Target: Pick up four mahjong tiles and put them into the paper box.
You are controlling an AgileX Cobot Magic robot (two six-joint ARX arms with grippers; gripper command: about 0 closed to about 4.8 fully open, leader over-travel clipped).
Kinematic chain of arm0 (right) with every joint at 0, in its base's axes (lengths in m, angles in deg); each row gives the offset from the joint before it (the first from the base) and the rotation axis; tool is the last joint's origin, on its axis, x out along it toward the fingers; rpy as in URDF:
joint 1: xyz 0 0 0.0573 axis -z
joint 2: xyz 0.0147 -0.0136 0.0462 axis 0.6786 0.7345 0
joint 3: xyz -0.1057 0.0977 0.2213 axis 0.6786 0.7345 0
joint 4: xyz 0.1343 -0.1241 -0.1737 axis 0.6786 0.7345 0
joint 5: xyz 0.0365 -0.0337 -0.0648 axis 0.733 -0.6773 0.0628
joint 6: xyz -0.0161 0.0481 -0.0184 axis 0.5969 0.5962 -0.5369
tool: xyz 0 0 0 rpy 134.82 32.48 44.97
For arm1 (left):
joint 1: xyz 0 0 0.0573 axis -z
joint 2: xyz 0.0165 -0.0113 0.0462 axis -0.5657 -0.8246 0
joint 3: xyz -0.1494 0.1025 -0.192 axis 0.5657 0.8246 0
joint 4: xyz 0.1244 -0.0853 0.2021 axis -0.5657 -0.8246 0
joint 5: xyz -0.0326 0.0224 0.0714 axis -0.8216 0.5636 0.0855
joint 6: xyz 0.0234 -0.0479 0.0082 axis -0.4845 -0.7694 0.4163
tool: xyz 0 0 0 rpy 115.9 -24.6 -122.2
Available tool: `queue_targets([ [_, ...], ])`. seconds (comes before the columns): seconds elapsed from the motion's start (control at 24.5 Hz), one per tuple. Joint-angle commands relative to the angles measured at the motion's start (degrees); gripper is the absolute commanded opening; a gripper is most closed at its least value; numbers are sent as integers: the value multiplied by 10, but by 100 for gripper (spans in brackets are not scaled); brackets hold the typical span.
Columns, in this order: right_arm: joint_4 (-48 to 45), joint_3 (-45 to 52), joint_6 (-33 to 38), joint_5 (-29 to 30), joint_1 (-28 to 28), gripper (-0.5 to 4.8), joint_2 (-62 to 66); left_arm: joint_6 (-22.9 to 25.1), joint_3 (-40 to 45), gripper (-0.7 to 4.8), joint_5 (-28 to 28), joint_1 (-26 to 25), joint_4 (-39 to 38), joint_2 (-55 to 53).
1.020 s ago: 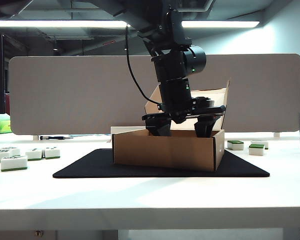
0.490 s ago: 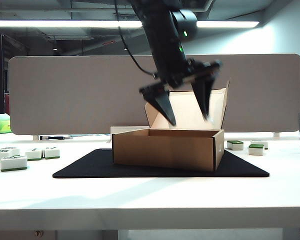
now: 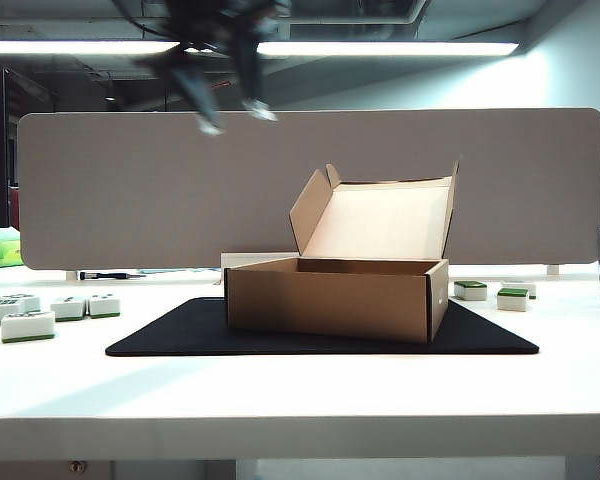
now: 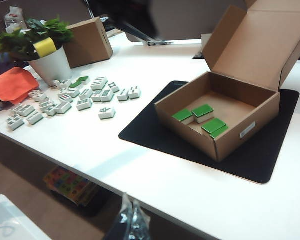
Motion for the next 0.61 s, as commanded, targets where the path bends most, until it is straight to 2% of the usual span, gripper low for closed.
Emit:
queue_targets([
  [0.04,-44,29,-2,1,0,-1,-5,2,88,275,2,-58,-10,82],
  [0.16,-100,54,-1,1,0,-1,-5,3,171,237,2,-108,-40,152],
  [0.24,-157,75,-1,1,0,-1,-2,18,235,166,1,-131,-40,207],
  [0.33,-201,94,-1,-1,0,-1,17,46,299,71,0,-138,-40,282],
  [0.37,-210,99,-1,-1,0,-1,28,55,316,47,0,-138,-40,305],
  [0.45,-233,112,-1,0,0,-1,59,65,347,30,0,-138,-40,365],
  [0.49,-243,118,-2,-1,0,-1,74,65,356,-5,-1,-138,-40,401],
  [0.61,-260,127,-2,-11,0,-1,95,64,366,-6,0,-137,-40,459],
])
